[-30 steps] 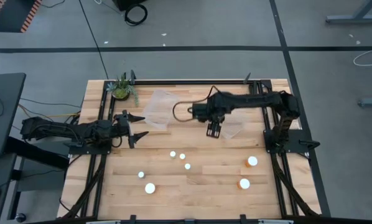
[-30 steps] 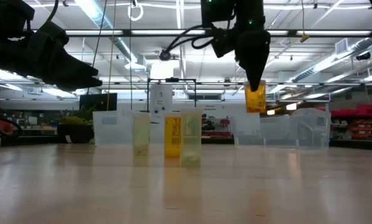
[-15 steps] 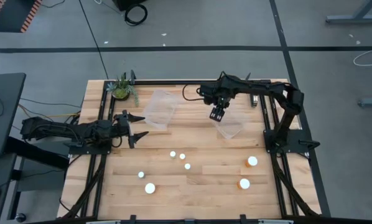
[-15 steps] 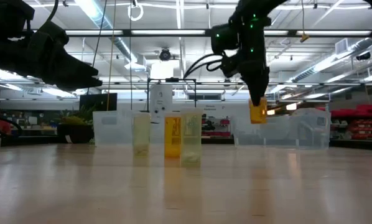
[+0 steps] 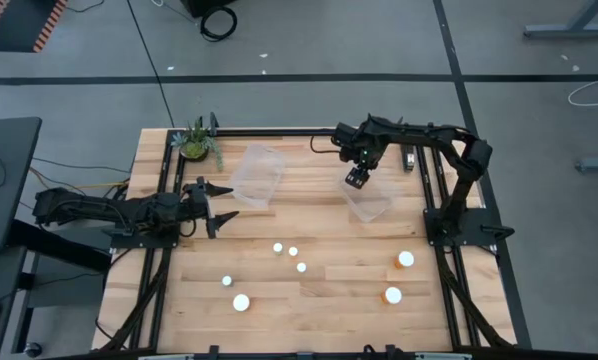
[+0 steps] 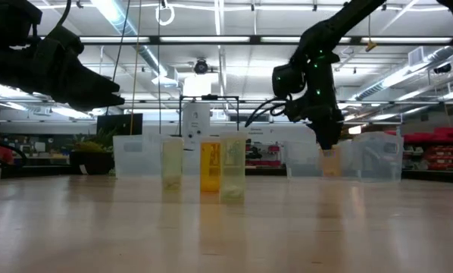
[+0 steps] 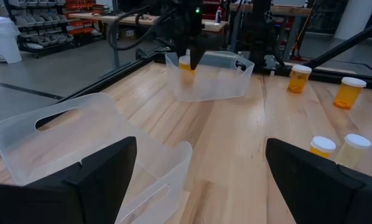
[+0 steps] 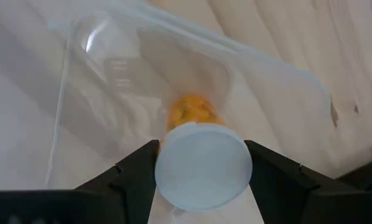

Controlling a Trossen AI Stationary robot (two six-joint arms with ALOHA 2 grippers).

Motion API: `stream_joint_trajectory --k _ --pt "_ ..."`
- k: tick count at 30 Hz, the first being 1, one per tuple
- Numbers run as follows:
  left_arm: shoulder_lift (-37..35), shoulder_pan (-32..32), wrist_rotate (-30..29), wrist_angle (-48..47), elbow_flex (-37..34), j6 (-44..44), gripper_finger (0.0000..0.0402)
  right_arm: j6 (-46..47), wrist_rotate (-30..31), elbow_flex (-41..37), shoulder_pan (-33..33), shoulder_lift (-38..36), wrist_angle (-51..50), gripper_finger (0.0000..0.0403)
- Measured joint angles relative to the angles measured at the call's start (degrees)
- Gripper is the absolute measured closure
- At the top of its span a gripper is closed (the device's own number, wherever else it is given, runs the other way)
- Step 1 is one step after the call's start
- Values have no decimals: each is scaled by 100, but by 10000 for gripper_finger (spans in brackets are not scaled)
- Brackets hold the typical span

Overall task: Pick and place medicine bottles into bin by pill shape (circle, oval)
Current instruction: Put the big orange pill bottle into the right transparent bin

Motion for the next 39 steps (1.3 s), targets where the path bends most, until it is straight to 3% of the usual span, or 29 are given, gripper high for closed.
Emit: stream_joint_trajectory --k 16,25,39 --pt "0 0 0 2 0 -2 33 109 62 -75 -5 -7 196 169" --pt "0 0 0 0 2 0 33 109 199 -34 -2 11 79 128" --pt "0 0 1 1 2 -2 33 407 203 1165 179 7 -1017 105"
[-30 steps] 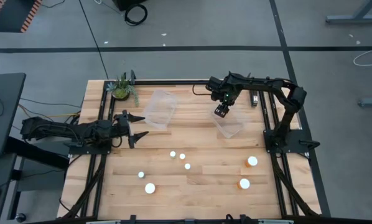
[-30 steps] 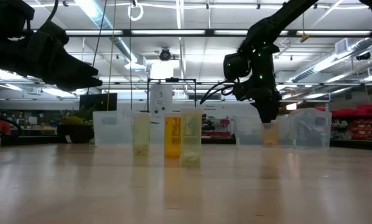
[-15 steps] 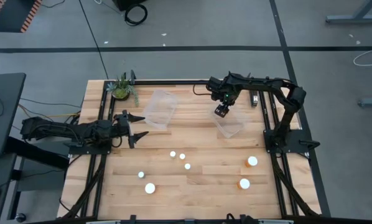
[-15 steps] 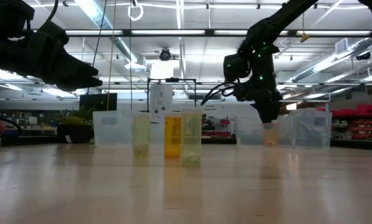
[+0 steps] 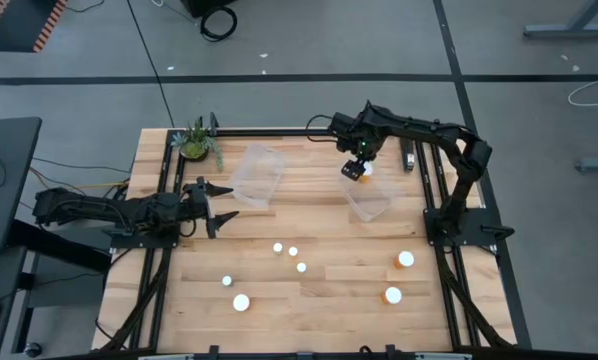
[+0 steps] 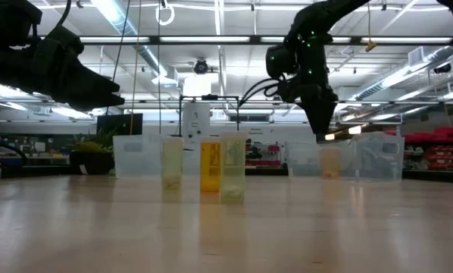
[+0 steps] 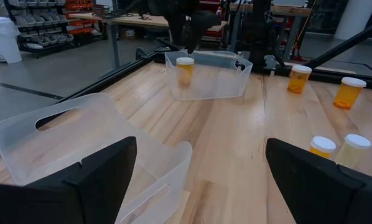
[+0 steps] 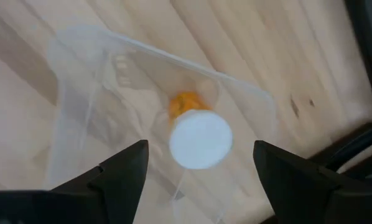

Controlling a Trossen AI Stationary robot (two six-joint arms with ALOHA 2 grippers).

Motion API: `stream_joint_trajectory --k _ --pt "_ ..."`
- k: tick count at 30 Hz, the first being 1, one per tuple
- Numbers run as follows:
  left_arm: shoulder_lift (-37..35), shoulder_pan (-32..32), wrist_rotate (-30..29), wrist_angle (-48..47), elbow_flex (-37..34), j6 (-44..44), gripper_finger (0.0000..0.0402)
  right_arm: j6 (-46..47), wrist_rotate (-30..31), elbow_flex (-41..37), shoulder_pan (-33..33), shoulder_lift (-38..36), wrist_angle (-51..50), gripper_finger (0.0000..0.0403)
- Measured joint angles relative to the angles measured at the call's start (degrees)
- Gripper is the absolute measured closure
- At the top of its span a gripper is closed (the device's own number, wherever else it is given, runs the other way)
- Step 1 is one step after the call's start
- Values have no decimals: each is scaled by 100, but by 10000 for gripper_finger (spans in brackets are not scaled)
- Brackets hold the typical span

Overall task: Pick and place medicine bottles into bin by pill shape (circle, oval)
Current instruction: Put the big orange pill bottle into the right transparent bin

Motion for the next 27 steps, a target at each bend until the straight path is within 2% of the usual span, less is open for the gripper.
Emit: stream_joint_trajectory --k 6,14,20,27 --pt "0 0 -1 -1 -2 2 33 -37 -9 292 573 2 -7 105" --pt "0 2 0 1 -2 2 33 108 -79 344 1649 0 11 105" --pt "0 0 0 -1 -2 2 33 734 -386 344 2501 0 9 105" --pt "0 0 1 1 -2 2 33 1673 -442 273 3705 -3 5 105"
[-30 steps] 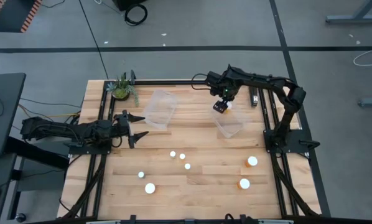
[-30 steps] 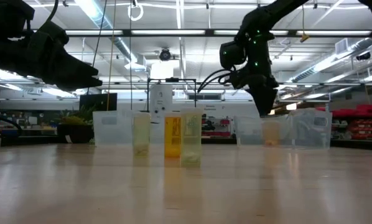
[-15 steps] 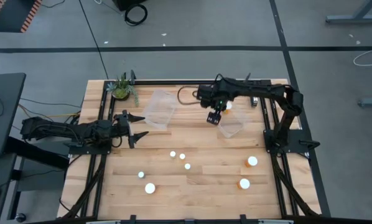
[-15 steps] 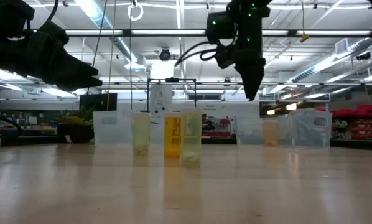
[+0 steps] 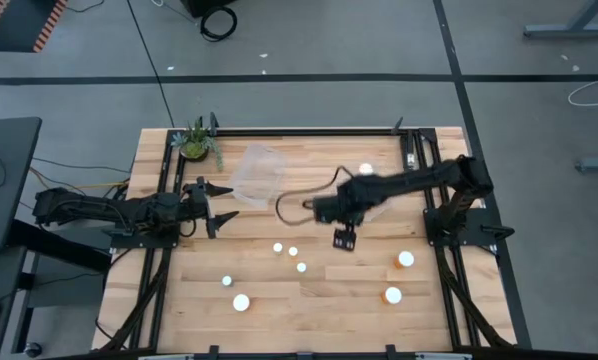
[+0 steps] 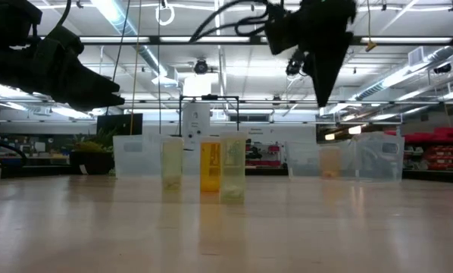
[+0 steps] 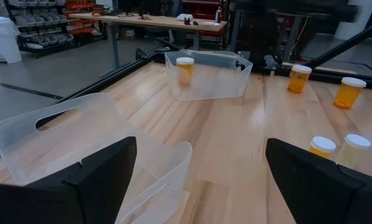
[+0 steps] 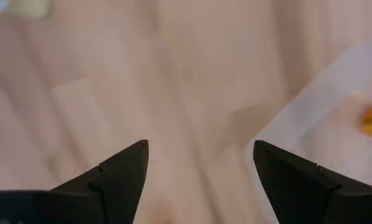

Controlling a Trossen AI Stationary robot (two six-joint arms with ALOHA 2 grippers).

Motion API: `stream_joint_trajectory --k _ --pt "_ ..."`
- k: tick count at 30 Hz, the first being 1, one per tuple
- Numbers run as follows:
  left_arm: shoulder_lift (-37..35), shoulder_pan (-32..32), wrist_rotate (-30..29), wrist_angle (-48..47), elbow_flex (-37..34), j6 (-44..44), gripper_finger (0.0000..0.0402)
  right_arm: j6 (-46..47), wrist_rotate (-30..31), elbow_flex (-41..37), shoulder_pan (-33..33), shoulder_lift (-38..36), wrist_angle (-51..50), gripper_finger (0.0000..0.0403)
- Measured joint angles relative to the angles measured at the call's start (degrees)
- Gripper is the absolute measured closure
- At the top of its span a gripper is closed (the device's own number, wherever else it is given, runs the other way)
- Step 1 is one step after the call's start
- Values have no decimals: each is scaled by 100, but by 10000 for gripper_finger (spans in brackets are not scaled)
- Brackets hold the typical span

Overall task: Pick and place medicine bottles into bin by pill shape (circle, oval)
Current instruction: Put the big orange pill bottle into the right transparent bin

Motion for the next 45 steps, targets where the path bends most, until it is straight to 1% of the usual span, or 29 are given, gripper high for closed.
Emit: stream_joint_trajectory --k 7,14,18,23,27,32,36,40,45 --pt "0 0 0 -2 2 -2 33 1075 -7 -166 1086 -2 -54 105" --pt "0 0 -2 -2 0 0 33 1753 -4 -329 1714 -4 -426 105" --pt "0 1 -2 0 2 0 33 1979 -13 -537 1846 -5 -660 105" --pt "0 1 -1 -1 0 -2 33 2161 -170 -1103 1896 -225 -526 105" --pt "0 0 -2 -2 0 0 33 2490 -188 -1759 1910 -772 -169 105" --pt "0 0 -2 -4 0 -2 33 3144 -46 -2650 1951 -1631 468 105" --pt "0 1 -1 -2 1 -1 33 3601 -13 -3300 2028 -2112 830 104" --pt "0 1 0 -2 1 -1 33 3856 -39 -3732 2159 -2300 857 97" --pt "0 1 -1 -3 1 -1 33 3952 -199 -3872 2181 -2295 870 84"
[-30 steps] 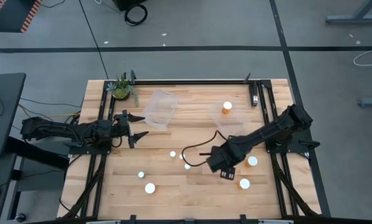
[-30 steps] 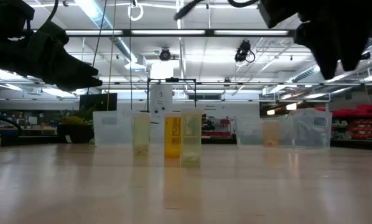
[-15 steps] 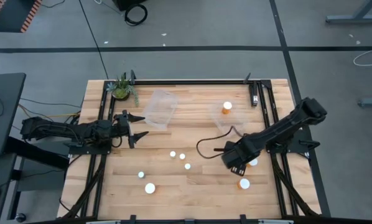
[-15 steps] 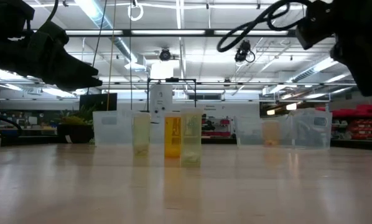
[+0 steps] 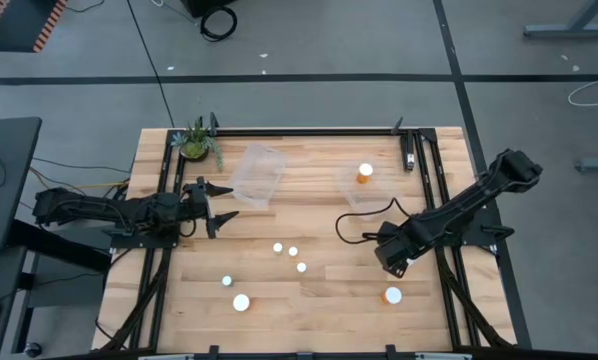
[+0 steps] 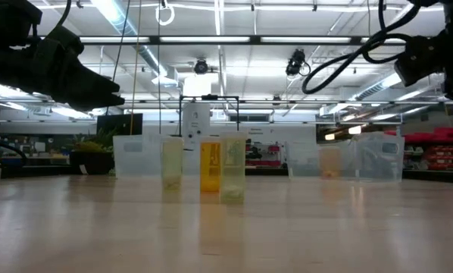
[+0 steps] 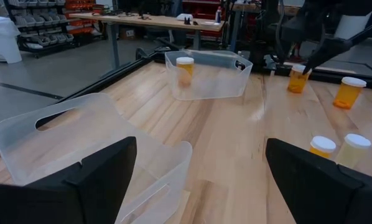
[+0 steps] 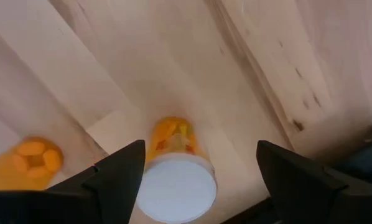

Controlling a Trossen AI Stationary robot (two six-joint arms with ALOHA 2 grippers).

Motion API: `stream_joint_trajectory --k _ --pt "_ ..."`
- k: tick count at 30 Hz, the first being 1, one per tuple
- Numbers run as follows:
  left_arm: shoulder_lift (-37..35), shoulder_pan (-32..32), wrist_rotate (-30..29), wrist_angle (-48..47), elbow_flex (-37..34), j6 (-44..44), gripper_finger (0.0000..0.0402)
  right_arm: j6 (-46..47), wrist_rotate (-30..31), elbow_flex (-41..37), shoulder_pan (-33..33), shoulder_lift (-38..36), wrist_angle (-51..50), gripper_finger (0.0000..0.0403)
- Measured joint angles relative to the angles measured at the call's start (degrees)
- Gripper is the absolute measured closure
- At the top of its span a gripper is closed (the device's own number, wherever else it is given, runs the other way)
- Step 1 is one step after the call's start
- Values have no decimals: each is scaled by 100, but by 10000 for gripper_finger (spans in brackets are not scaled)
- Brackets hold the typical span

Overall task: Pick and place medicine bottles into bin by pill shape (circle, oval)
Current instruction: Put the big orange pill bottle into the right transparent bin

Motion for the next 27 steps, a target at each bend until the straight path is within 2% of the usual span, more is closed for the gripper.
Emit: stream_joint_trajectory --k 9,27 --pt "0 -1 1 -1 -1 -1 33 145 -230 -2 0 25 73 70" --pt "0 0 -1 -1 0 1 33 253 -824 -394 0 29 448 80"
